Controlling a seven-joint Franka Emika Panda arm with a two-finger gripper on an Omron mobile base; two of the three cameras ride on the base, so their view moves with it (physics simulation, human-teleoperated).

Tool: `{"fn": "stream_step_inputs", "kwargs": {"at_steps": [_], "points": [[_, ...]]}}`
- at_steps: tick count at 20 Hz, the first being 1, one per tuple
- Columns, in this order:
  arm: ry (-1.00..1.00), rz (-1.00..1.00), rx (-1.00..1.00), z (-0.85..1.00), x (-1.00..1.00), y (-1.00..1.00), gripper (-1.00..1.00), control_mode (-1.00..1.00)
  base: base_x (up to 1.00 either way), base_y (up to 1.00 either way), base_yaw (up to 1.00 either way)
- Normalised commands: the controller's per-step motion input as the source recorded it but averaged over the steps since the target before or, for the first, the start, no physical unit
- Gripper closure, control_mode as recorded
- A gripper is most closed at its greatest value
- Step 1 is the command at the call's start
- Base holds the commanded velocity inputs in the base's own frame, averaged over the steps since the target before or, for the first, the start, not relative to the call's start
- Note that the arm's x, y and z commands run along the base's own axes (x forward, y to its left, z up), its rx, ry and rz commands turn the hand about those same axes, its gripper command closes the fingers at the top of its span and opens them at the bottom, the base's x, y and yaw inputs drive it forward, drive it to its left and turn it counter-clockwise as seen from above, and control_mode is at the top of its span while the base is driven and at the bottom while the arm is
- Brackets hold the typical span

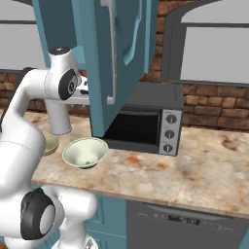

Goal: Pick up the bowls on the counter and stack them on top of one another in the open cabinet. Place the smaller bowl on top of the larger bowl.

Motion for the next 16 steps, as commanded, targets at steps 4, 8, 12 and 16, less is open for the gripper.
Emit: {"fn": "stream_step_inputs", "kwargs": {"at_steps": [4, 8, 12, 16], "points": [[0.01, 0.01, 0.00, -0.06, -0.10, 0.04, -1.00, -1.00, 0.00, 0.00, 0.00], [0.00, 0.04, -0.01, -0.11, -0.26, 0.19, -1.00, -1.00, 0.00, 0.00, 0.00], [0.00, 0.05, -0.05, -0.09, -0.23, 0.30, -1.00, -1.00, 0.00, 0.00, 0.00], [0.00, 0.06, -0.07, -0.05, -0.22, 0.31, -1.00, -1.00, 0.00, 0.00, 0.00]]}}
